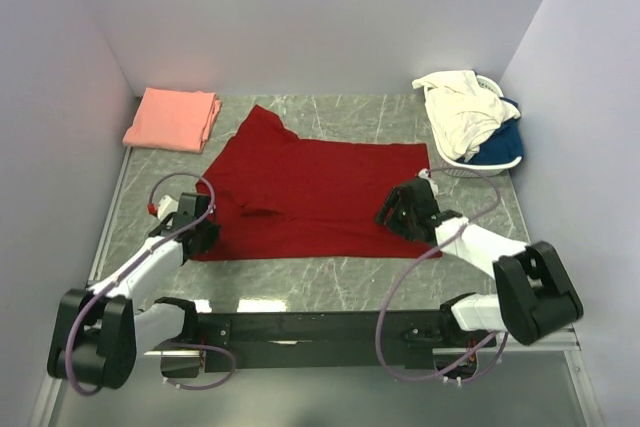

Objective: Fold and stack the t-shirts
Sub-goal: Fold the tshirt

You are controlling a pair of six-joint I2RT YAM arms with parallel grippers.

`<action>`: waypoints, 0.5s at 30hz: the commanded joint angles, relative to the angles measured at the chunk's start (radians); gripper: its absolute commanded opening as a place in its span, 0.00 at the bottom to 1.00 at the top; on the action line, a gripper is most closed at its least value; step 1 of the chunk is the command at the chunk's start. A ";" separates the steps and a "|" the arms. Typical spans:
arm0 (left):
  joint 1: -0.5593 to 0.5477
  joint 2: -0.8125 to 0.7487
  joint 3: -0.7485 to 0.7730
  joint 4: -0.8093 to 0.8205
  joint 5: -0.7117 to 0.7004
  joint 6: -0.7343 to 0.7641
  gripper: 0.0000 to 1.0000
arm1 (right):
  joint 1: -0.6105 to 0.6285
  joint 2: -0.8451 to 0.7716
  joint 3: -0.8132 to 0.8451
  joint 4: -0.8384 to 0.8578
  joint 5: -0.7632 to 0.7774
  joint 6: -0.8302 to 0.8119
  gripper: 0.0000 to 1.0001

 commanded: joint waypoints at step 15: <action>0.002 0.008 0.175 0.018 0.090 0.115 0.03 | 0.089 -0.102 0.204 -0.041 -0.135 -0.178 0.70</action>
